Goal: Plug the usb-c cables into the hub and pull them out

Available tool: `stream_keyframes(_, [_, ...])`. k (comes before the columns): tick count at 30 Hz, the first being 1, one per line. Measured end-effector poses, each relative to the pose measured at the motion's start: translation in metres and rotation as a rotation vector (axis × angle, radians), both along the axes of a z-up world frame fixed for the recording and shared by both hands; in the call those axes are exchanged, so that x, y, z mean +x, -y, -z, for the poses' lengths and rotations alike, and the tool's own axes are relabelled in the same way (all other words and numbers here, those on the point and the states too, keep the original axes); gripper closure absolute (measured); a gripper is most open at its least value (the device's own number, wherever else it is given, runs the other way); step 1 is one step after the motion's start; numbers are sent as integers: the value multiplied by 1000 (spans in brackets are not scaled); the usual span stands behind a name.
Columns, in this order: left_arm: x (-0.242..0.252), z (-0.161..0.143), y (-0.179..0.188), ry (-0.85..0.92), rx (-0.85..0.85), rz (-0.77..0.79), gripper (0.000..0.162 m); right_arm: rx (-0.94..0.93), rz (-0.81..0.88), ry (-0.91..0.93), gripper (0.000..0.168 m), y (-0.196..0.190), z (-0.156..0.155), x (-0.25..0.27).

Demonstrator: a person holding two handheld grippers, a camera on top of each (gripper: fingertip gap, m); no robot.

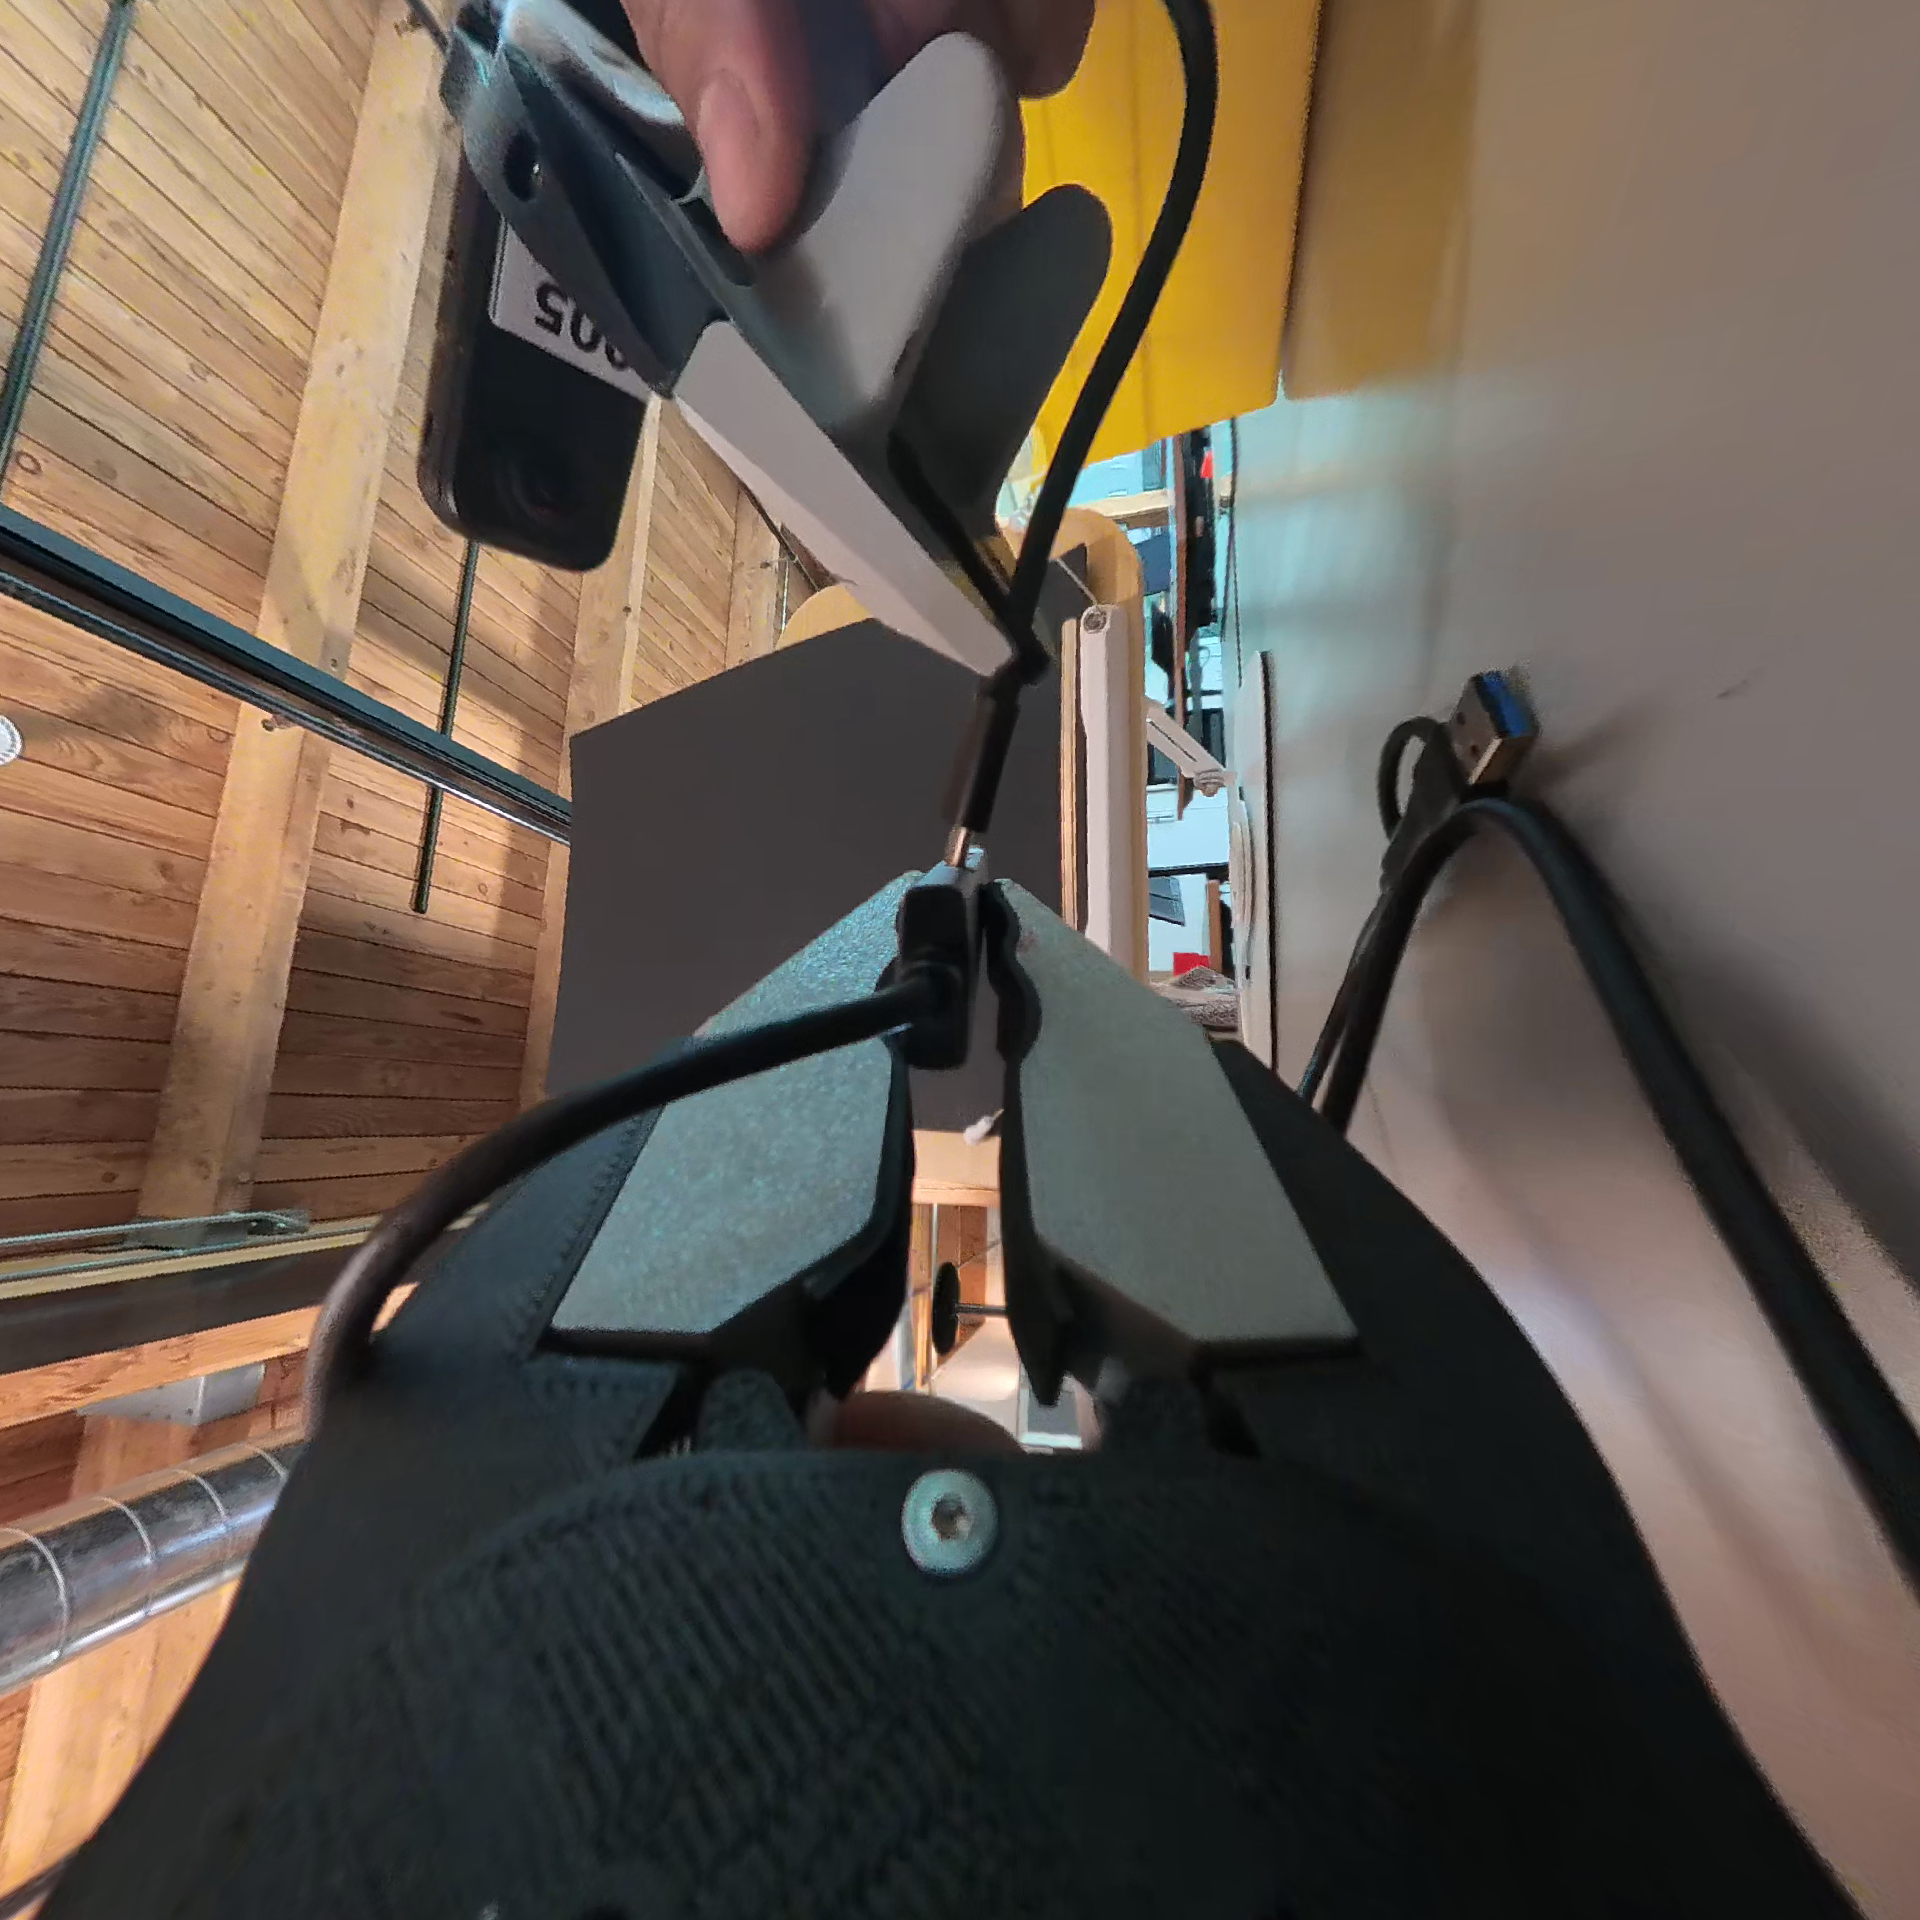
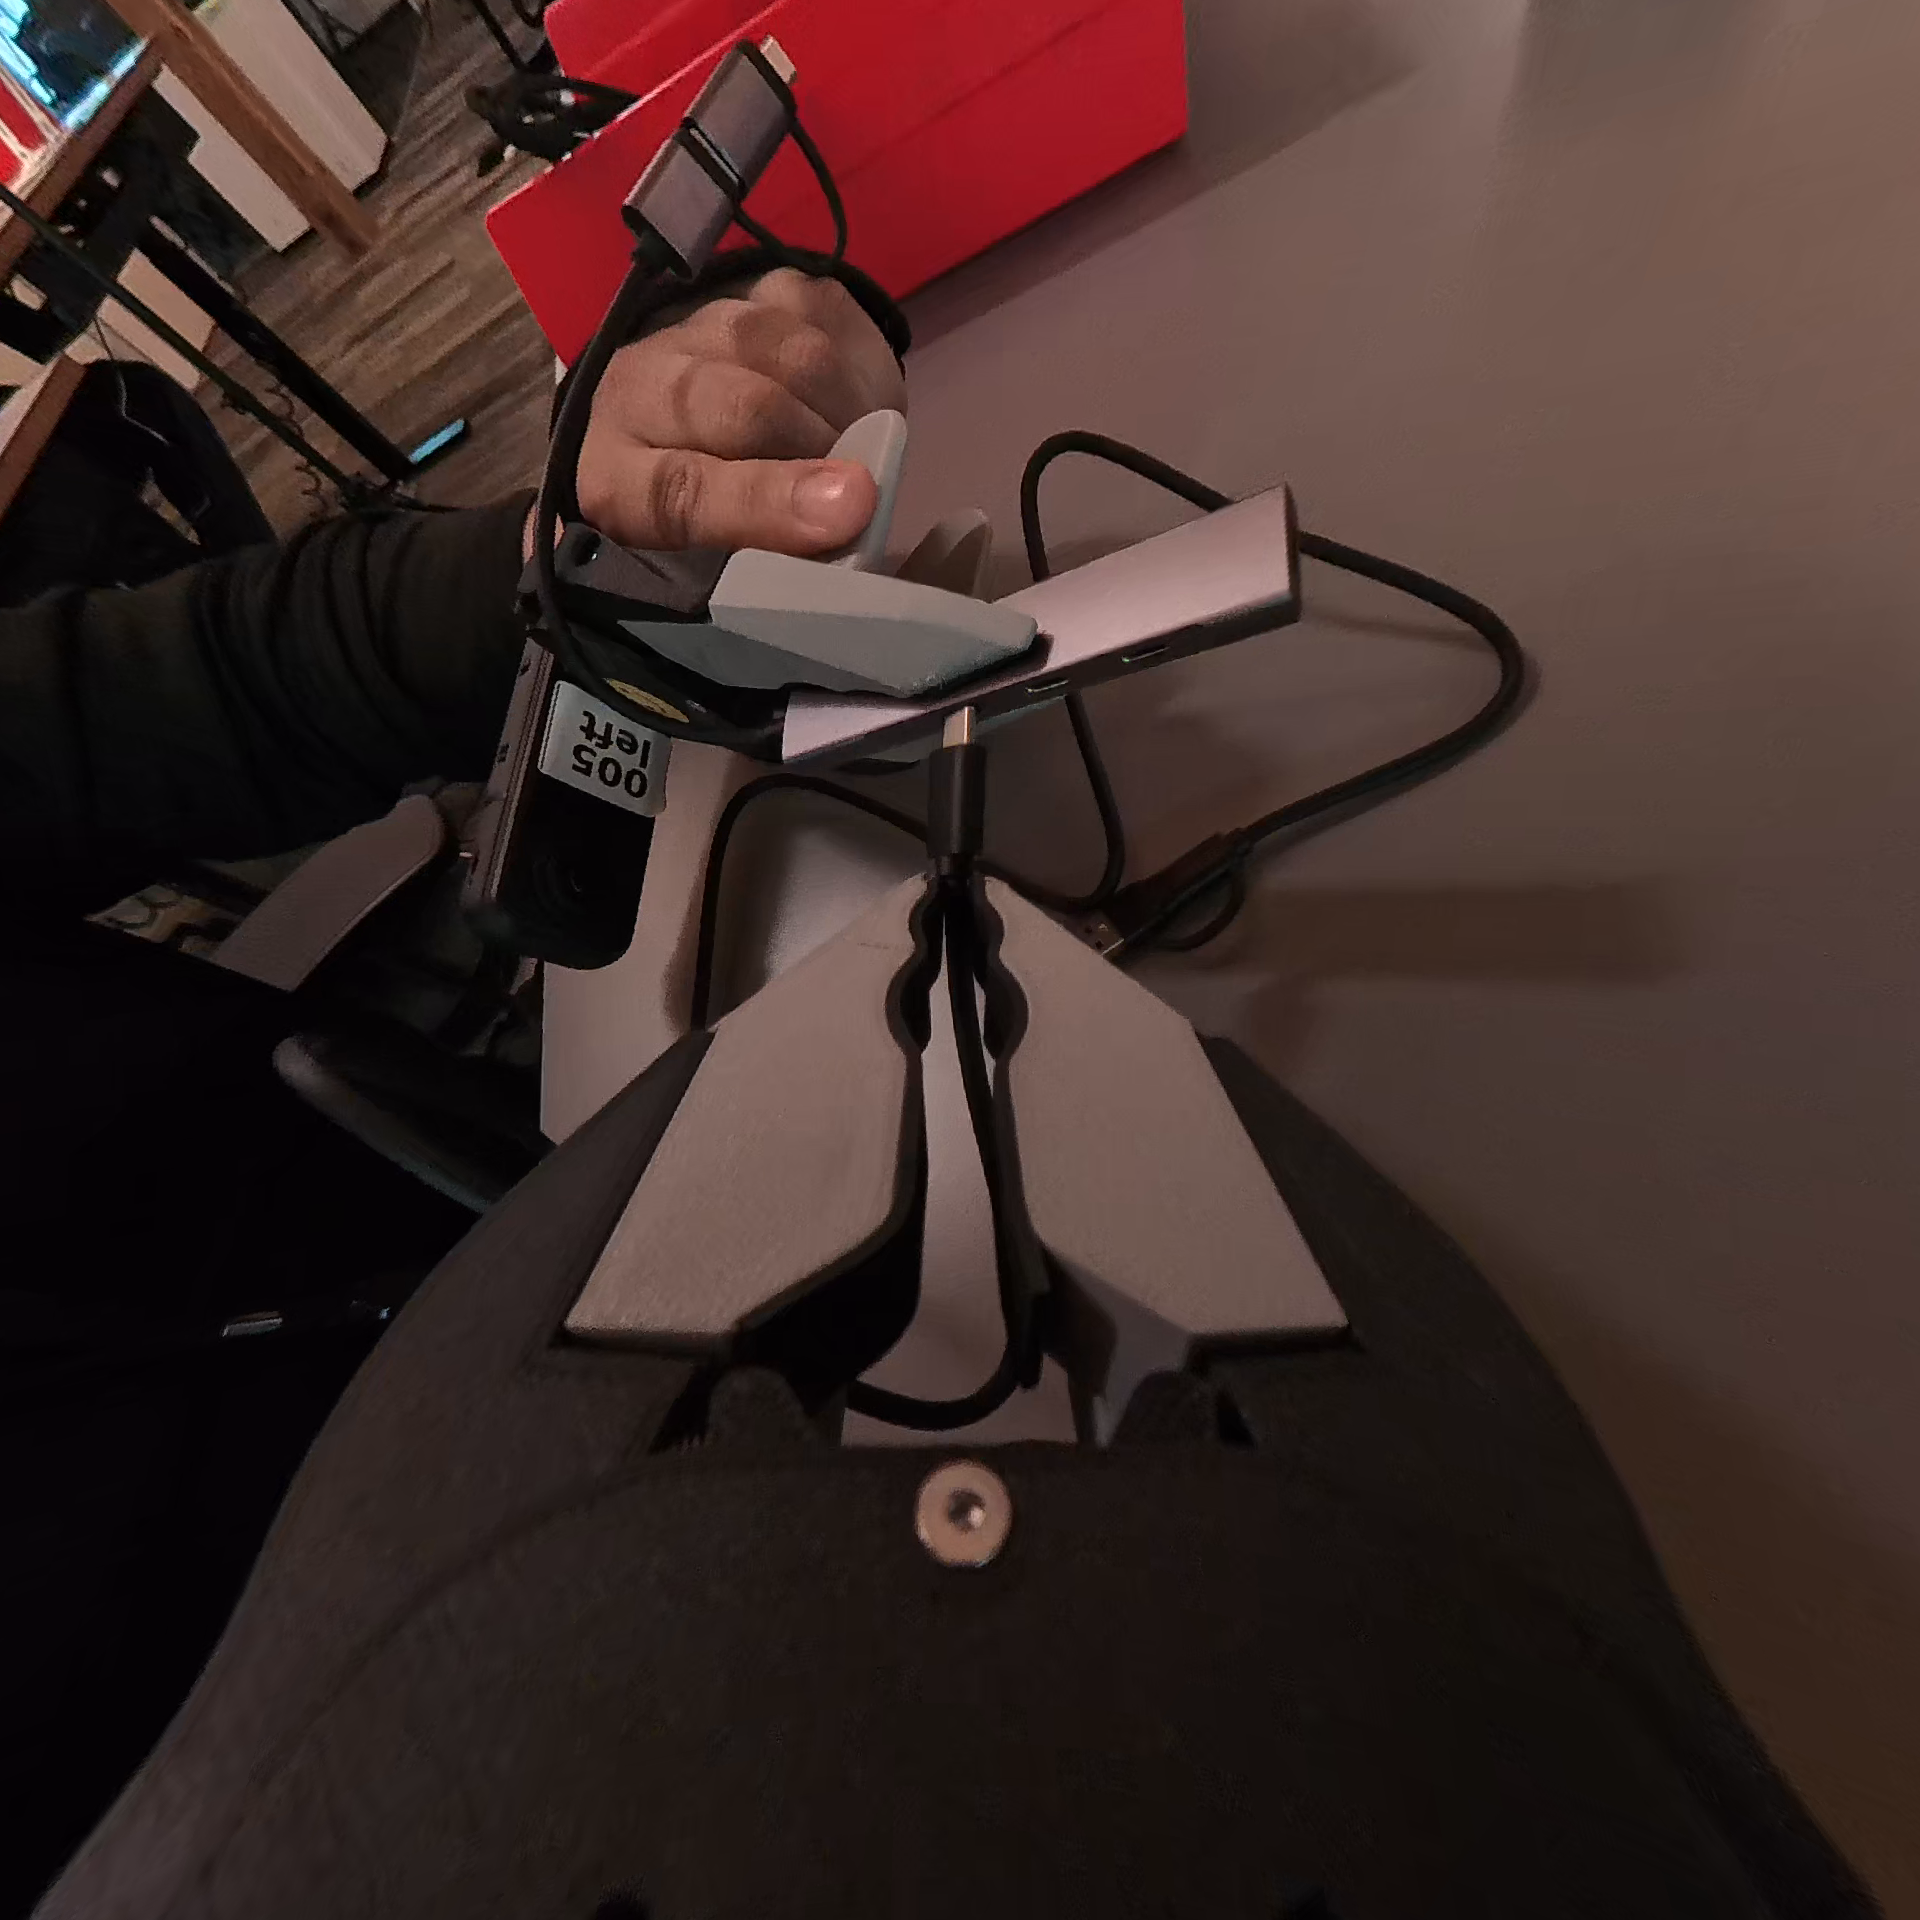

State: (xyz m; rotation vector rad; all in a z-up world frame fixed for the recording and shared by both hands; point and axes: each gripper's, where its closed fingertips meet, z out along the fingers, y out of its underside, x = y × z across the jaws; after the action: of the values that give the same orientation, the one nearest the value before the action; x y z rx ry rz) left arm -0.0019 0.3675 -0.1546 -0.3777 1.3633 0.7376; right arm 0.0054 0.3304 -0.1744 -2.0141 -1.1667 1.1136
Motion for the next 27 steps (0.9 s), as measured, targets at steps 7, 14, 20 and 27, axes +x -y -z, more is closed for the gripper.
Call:
stream_keyframes(7, [1, -1, 6, 0, 1, 10, 154, -51, -28, -21, 167, 6, -1, 0])
stream_keyframes(14, [4, -3, 12, -3, 55, 22, 154, -174, -58, -69, 168, 12, 0, 1])
stream_keyframes(20, [3, 2, 19, -37, 92, 35, 154, -224, -88, -66, 167, 19, 4, -1])
stream_keyframes(27, [0, -1, 23, -24, 78, 36, 154, -253, -93, -130, 168, 18, -6, -1])
